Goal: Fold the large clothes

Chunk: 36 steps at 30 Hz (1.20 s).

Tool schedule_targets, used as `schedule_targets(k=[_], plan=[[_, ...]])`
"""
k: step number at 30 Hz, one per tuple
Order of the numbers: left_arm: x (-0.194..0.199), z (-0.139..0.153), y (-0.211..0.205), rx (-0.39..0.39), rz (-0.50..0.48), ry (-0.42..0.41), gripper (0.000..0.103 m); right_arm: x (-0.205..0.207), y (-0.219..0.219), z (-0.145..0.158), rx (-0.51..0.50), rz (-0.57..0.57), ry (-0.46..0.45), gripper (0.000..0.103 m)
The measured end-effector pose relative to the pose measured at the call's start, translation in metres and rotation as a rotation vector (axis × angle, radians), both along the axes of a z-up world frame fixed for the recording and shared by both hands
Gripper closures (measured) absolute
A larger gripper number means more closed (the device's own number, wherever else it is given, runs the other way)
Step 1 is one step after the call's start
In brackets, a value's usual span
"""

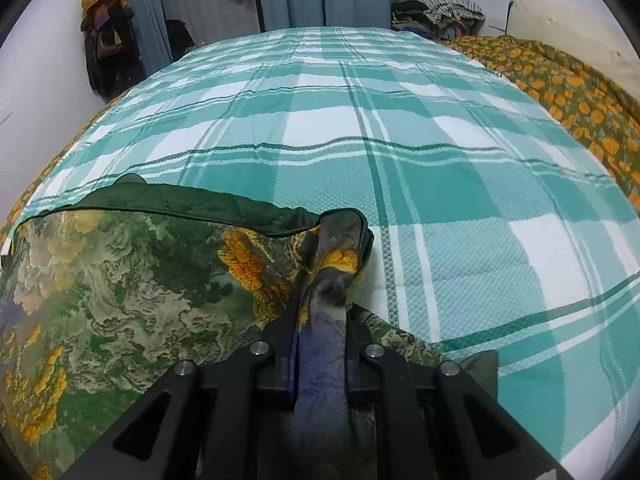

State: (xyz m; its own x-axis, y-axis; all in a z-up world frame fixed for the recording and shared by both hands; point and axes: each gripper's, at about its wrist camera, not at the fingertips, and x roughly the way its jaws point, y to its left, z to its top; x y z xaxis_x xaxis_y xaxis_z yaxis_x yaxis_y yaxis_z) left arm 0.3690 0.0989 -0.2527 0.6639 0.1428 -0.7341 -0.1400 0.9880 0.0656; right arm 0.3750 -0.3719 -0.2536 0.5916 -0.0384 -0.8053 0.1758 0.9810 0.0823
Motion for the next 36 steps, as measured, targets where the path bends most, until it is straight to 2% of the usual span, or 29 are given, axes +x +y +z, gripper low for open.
schedule_targets(k=[10, 14, 17, 19, 20, 21, 22, 23, 27, 30, 32, 34, 36], plan=[[0.0, -0.001, 0.0, 0.006, 0.002, 0.001, 0.09, -0.001, -0.002, -0.002, 0.025, -0.005, -0.013, 0.088], [0.001, 0.002, -0.004, 0.039, -0.001, 0.018, 0.09, -0.002, -0.003, -0.002, 0.028, -0.004, -0.011, 0.086], [0.001, 0.011, -0.005, 0.07, 0.001, 0.046, 0.08, -0.002, -0.008, 0.004, 0.057, 0.0, 0.0, 0.085], [0.001, 0.024, -0.002, 0.086, 0.004, 0.079, 0.064, -0.001, -0.016, 0.01, 0.101, 0.0, 0.018, 0.082], [-0.001, 0.031, -0.001, 0.094, 0.005, 0.085, 0.044, -0.001, -0.022, 0.015, 0.131, -0.008, 0.025, 0.078], [-0.006, 0.042, 0.002, 0.096, -0.001, 0.079, 0.026, -0.004, -0.029, 0.021, 0.155, -0.02, 0.025, 0.06], [-0.012, 0.051, 0.003, 0.09, -0.014, 0.062, 0.021, -0.009, -0.037, 0.03, 0.174, -0.039, 0.012, 0.031], [-0.021, 0.063, 0.004, 0.082, -0.038, 0.038, 0.019, -0.017, -0.044, 0.041, 0.188, -0.05, -0.019, 0.022], [-0.05, 0.095, -0.007, 0.102, -0.121, 0.021, 0.019, -0.056, -0.054, 0.088, 0.132, -0.01, -0.141, 0.021], [-0.066, 0.112, -0.025, 0.078, -0.175, 0.005, 0.016, -0.089, -0.041, 0.112, 0.13, 0.108, -0.195, 0.021], [-0.073, 0.118, -0.045, 0.045, -0.226, 0.01, 0.016, -0.114, -0.023, 0.117, 0.184, 0.223, -0.208, 0.021], [-0.075, 0.119, -0.074, 0.007, -0.298, 0.038, 0.016, -0.132, -0.002, 0.108, 0.21, 0.31, -0.184, 0.021], [-0.073, 0.115, -0.109, -0.012, -0.384, 0.073, 0.016, -0.135, 0.01, 0.092, 0.197, 0.319, -0.125, 0.021]])
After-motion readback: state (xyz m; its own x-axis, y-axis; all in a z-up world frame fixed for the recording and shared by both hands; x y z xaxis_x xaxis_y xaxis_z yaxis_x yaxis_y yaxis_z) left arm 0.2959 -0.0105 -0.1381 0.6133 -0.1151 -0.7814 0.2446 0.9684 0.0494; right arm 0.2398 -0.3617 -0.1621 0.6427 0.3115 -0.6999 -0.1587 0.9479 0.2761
